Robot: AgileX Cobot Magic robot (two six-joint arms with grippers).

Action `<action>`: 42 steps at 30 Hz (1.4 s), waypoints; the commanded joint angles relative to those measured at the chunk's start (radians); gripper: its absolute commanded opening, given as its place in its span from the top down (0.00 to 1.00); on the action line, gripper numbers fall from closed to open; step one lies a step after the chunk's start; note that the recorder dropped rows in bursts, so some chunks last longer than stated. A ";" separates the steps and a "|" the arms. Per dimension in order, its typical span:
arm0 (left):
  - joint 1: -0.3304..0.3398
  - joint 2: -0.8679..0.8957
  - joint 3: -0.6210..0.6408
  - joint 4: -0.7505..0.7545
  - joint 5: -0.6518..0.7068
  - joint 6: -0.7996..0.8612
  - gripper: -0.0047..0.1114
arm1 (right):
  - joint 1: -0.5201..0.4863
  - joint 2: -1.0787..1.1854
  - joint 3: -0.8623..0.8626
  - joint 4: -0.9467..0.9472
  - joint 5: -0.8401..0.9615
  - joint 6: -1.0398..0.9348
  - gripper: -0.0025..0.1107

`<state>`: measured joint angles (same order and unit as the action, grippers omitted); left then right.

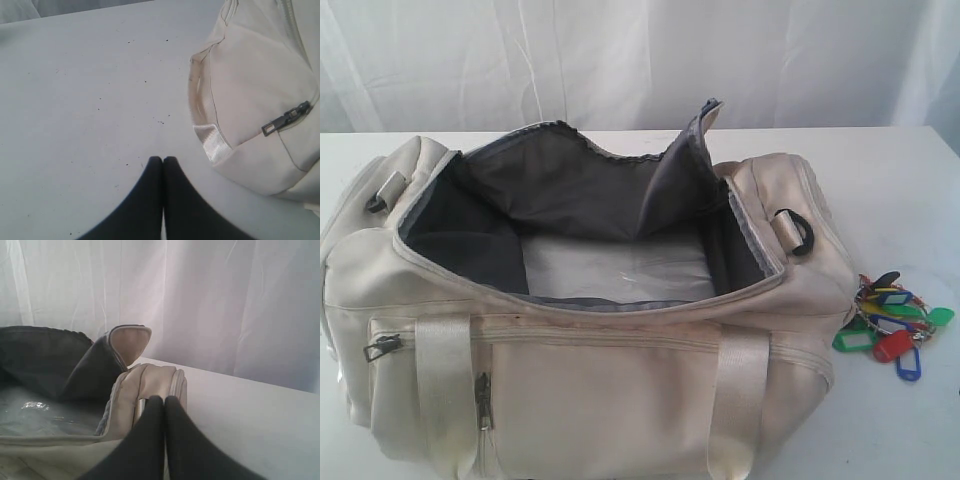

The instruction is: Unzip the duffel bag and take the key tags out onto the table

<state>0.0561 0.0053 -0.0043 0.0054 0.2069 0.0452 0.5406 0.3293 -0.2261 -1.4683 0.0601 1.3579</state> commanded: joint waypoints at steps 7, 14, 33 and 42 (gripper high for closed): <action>0.002 -0.005 0.004 0.001 -0.006 0.003 0.96 | -0.002 -0.004 0.002 -0.003 -0.003 -0.009 0.98; 0.002 -0.005 0.004 0.001 -0.006 0.003 0.96 | -0.006 -0.025 0.004 -0.006 0.025 -0.028 0.98; 0.002 -0.005 0.004 0.001 -0.006 0.003 0.96 | -0.450 -0.278 0.170 0.043 -0.256 0.017 0.98; 0.002 -0.005 0.004 0.001 -0.006 0.003 0.96 | -0.450 -0.297 0.181 0.878 -0.111 -0.767 0.98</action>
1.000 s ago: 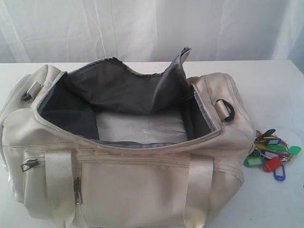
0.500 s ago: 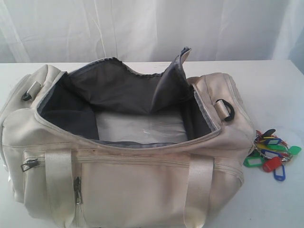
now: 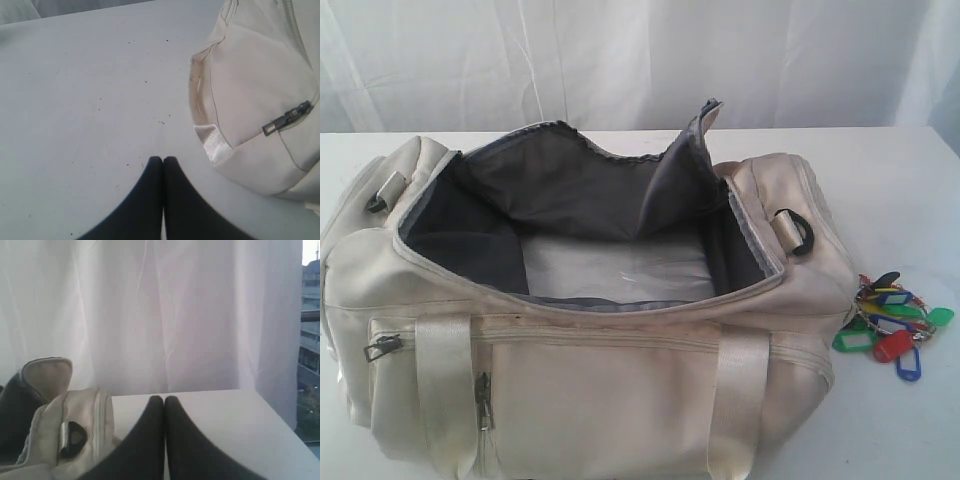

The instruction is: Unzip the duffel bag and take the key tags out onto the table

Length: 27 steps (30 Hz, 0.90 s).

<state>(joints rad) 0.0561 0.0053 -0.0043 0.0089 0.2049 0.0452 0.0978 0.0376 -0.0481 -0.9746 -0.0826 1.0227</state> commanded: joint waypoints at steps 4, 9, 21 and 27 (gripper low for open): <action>0.002 -0.005 0.004 -0.003 -0.004 0.003 0.96 | -0.007 -0.029 0.041 0.621 0.034 -0.752 0.98; 0.002 -0.005 0.004 -0.003 -0.004 0.003 0.96 | -0.007 -0.038 0.048 0.692 0.165 -0.812 0.98; 0.002 -0.005 0.004 -0.003 -0.004 0.003 0.96 | -0.007 -0.038 0.048 0.975 0.367 -1.109 0.98; 0.002 -0.005 0.004 -0.003 -0.004 0.003 0.96 | -0.007 -0.038 0.048 0.975 0.434 -1.109 0.98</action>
